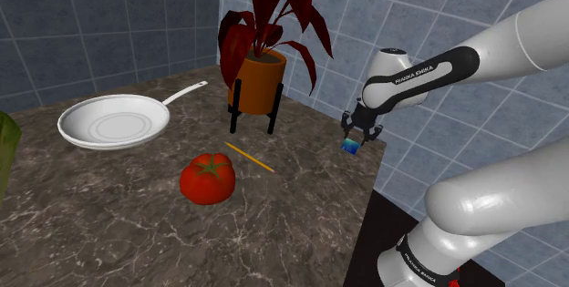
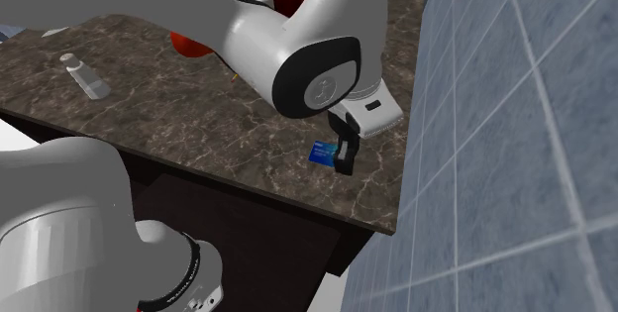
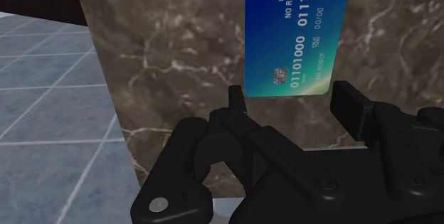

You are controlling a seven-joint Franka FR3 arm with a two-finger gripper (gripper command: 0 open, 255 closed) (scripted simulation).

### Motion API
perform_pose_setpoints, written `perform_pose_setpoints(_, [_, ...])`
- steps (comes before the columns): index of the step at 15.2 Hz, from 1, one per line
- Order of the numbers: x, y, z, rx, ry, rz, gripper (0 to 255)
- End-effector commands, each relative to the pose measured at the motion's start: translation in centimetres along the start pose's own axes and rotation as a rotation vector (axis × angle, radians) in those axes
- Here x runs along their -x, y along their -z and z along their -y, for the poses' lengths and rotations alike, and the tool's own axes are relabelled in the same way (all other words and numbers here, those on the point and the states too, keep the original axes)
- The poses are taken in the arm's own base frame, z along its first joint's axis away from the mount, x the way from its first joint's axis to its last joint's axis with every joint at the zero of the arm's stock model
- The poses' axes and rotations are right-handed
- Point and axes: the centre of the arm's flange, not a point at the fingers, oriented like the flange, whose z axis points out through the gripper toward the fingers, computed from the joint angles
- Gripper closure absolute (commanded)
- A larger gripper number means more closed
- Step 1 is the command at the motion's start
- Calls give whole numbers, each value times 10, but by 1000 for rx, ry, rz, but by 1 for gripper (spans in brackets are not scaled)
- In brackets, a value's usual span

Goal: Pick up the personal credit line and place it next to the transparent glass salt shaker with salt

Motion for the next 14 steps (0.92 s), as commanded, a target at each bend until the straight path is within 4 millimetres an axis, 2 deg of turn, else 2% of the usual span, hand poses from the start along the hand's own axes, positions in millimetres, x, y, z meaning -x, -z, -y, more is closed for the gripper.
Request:
perform_pose_setpoints(1, [0,-1,0,2,0,2,255])
perform_pose_setpoints(9, [0,-1,-1,2,0,2,255])
perform_pose_setpoints(14, [-4,25,-1,2,0,2,255])
